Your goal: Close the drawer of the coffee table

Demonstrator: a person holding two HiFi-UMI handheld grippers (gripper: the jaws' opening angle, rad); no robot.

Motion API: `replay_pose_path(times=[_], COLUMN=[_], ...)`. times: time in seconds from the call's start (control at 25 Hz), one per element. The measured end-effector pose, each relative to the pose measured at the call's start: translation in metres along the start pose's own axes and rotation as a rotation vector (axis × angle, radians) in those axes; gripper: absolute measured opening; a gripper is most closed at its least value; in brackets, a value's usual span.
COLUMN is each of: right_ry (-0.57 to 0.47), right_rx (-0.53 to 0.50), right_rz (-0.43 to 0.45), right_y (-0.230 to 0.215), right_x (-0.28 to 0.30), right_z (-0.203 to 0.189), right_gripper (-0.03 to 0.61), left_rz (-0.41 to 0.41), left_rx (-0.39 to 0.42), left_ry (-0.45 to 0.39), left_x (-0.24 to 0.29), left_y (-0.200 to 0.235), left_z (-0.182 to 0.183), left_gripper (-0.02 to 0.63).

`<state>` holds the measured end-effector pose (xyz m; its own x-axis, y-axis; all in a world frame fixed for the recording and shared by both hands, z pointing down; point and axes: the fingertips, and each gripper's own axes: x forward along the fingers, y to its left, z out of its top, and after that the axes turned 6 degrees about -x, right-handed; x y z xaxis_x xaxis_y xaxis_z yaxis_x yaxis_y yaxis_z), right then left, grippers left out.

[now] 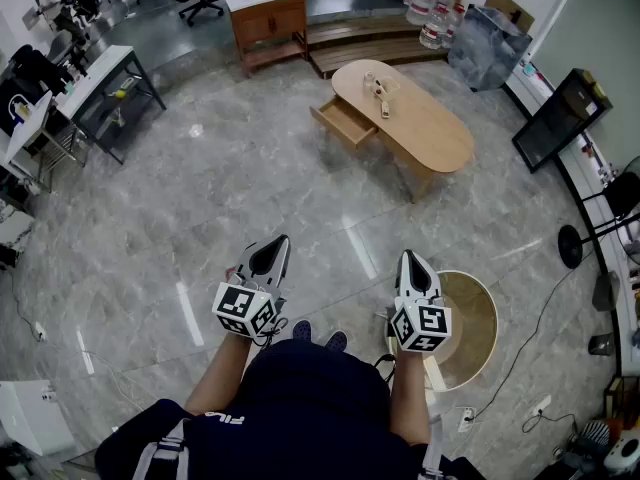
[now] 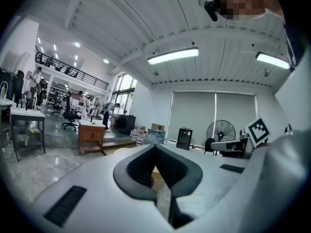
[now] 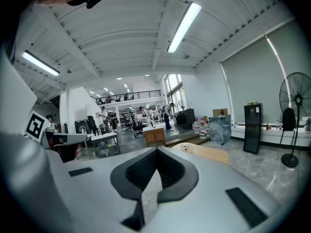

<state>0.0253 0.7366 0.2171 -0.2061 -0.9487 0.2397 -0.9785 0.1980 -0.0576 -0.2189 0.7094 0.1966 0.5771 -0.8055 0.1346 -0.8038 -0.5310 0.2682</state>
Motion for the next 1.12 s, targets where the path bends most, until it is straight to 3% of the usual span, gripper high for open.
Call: replay_pose_path(times=[0.44,1.12], right_ry=[-0.008,0.022], right_rx=[0.011,-0.002], right_rz=[0.044,0.006], right_y=[0.01,0.032], right_x=[0.005,0.016], right_z=[0.001,-0.004], right_gripper=[0.026,0.026], left_rz=[0.013,-0.01], left_rx=[0.008,0.021], left_ry=[0.008,0.014], left_x=[0.005,-0.001], left_y=[0.006,0.039], left_z=[-0.002,-0.002], left_gripper=[0.025,0.025])
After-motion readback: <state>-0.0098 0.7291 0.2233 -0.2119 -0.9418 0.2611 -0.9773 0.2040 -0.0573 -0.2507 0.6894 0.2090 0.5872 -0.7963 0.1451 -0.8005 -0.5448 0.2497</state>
